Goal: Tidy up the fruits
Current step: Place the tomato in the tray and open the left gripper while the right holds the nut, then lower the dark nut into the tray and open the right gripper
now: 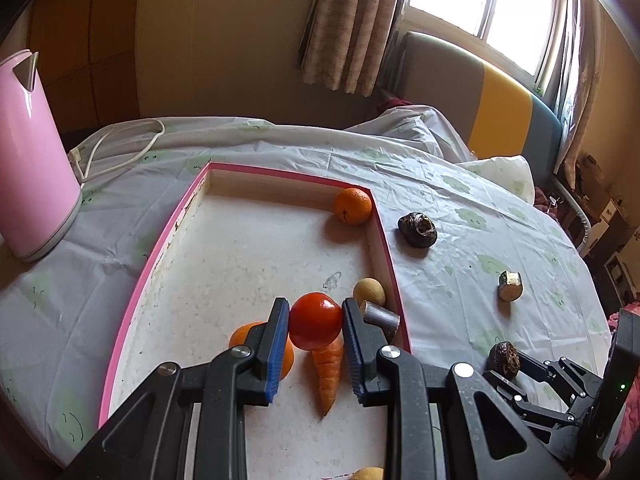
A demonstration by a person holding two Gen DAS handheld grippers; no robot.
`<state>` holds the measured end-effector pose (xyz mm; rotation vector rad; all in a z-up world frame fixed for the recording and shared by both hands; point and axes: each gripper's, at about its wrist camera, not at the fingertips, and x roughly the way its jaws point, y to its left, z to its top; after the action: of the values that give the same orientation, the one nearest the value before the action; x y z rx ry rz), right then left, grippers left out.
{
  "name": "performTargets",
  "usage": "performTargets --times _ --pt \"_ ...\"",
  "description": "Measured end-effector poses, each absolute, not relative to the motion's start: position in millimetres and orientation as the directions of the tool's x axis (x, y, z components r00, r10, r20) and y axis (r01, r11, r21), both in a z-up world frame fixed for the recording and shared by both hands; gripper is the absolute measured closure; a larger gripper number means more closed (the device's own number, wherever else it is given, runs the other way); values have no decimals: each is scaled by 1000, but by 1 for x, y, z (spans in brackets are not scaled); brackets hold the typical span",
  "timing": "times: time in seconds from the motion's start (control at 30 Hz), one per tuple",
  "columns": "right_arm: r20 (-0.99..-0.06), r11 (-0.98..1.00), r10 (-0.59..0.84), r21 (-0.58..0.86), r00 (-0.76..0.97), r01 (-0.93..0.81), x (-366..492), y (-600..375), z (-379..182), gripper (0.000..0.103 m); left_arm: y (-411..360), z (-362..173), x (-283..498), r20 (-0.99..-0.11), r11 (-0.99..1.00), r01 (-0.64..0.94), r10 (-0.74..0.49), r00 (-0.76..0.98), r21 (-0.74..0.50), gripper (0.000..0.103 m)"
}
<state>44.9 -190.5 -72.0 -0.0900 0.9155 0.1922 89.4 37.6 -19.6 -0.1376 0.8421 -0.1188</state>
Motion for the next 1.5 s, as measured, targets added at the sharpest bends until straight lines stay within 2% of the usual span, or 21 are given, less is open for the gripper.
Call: performTargets --times 0.57,0.7,1.23,1.5 --pt "-787 979 136 13 602 -204 44 -192 -72 57 38 -21 134 -750 995 34 -94 655 -95 73" --pt "-787 979 135 11 603 -205 44 -192 -72 57 38 -25 130 -758 993 33 -105 644 -109 67" --pt "-794 981 119 2 596 -192 46 -189 -70 57 49 -16 83 -723 995 22 -84 686 -95 66" --pt "-810 978 171 71 561 -195 58 -176 -62 58 58 -11 60 -707 995 16 -83 702 -101 66"
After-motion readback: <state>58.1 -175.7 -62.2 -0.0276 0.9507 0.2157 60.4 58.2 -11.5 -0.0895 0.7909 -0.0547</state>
